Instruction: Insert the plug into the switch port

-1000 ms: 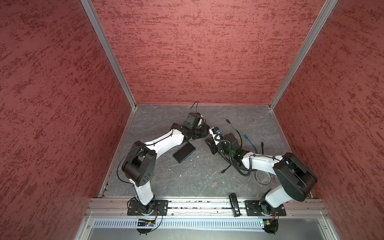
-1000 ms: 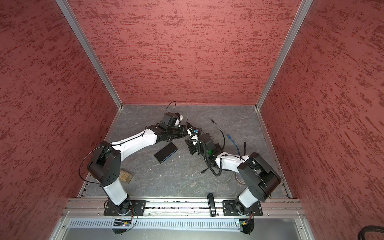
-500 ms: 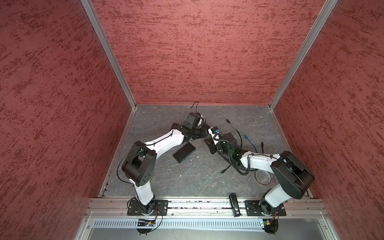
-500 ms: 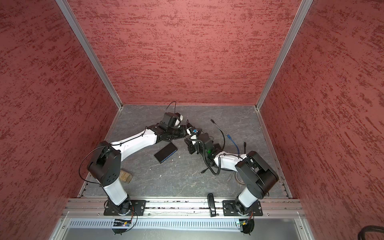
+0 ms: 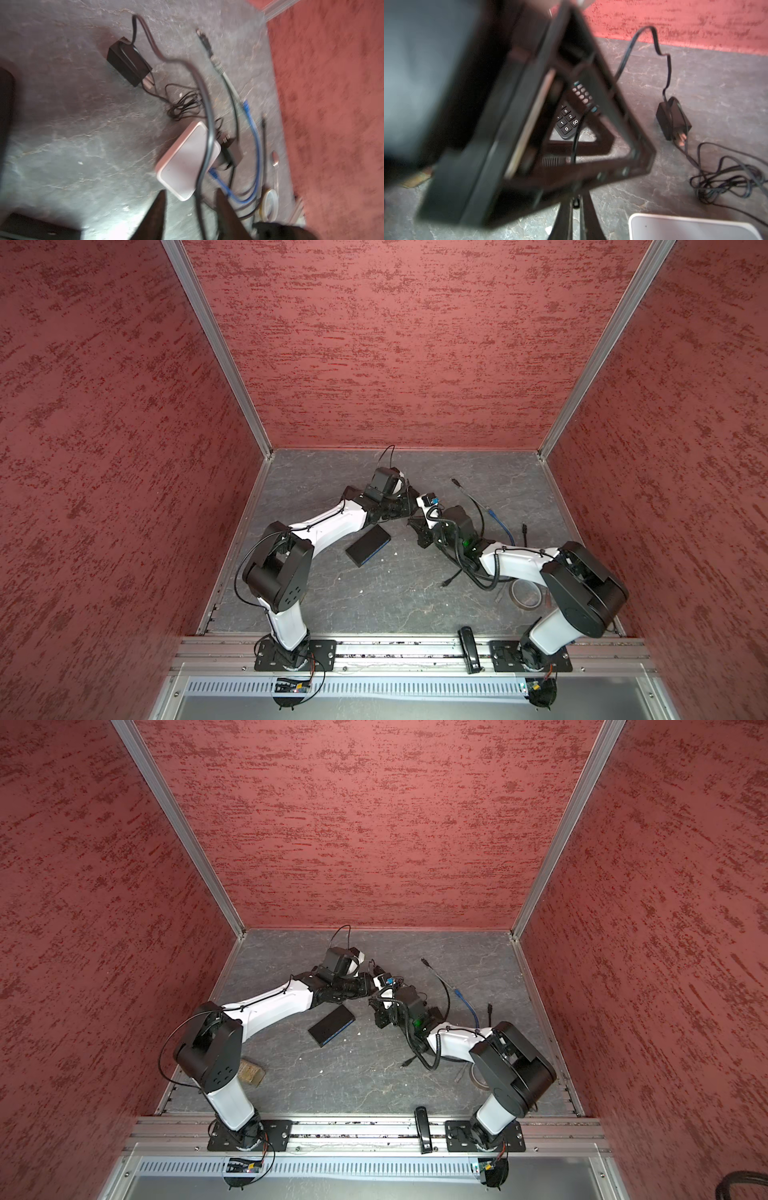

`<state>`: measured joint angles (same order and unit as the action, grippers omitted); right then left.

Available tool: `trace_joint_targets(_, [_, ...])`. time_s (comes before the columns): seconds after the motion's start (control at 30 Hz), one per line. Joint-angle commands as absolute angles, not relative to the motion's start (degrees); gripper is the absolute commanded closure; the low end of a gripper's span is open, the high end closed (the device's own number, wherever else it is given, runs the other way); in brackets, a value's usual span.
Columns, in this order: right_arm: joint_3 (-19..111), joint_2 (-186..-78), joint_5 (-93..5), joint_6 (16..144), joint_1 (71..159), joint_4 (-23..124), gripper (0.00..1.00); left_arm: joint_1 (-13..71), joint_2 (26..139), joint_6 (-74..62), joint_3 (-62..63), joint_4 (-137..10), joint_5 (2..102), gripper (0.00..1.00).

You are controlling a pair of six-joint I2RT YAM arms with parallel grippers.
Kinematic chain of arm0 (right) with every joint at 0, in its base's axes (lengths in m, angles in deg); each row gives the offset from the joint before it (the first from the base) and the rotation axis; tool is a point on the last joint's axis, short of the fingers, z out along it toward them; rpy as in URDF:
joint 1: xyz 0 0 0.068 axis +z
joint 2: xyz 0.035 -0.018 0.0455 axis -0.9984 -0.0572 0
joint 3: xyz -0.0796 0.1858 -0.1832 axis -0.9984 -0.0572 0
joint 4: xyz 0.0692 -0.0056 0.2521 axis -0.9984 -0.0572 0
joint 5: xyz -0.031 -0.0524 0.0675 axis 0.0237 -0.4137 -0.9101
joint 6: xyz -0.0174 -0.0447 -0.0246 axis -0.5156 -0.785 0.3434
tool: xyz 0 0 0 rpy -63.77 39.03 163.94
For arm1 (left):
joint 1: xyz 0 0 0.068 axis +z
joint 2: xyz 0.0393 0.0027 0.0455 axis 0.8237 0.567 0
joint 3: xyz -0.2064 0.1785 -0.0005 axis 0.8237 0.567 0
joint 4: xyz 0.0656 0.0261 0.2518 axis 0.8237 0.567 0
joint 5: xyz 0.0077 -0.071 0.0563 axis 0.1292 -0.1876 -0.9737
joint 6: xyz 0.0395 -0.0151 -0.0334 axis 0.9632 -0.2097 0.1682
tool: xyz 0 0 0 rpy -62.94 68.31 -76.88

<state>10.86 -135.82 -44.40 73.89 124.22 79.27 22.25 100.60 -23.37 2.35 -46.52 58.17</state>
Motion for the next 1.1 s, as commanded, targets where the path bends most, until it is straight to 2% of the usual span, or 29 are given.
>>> trace_joint_targets(0.0, [13.0, -134.9, -48.1, 79.4, 122.6, 76.4, 1.0, 23.4, 97.5, -20.1, 5.2, -49.0, 56.9, 0.32])
trace_joint_targets(0.1, [13.4, -134.5, -50.8, 82.4, 121.2, 73.3, 1.0, 24.0, 95.4, -17.8, 8.0, -51.2, 56.9, 0.13])
trace_joint_targets(0.2, [14.0, -134.2, -53.6, 84.4, 119.7, 69.8, 1.0, 24.3, 93.2, -14.1, 10.1, -52.3, 56.0, 0.0])
trace_joint_targets(0.47, [16.1, -133.8, -63.4, 86.1, 115.6, 61.5, 1.0, 24.3, 84.8, -1.9, 16.9, -54.1, 47.3, 0.0])
trace_joint_targets(0.67, [17.2, -133.1, -66.2, 87.1, 113.7, 58.2, 1.0, 23.4, 79.0, 9.9, 25.2, -60.1, 43.1, 0.0])
trace_joint_targets(0.87, [18.9, -132.4, -63.7, 84.5, 113.6, 52.7, 1.0, 23.3, 80.6, 17.9, 19.5, -44.3, 40.7, 0.0])
trace_joint_targets(1.07, [19.9, -131.6, -63.2, 82.7, 113.5, 49.6, 1.0, 23.5, 85.5, 19.3, 13.7, -31.4, 41.3, 0.0])
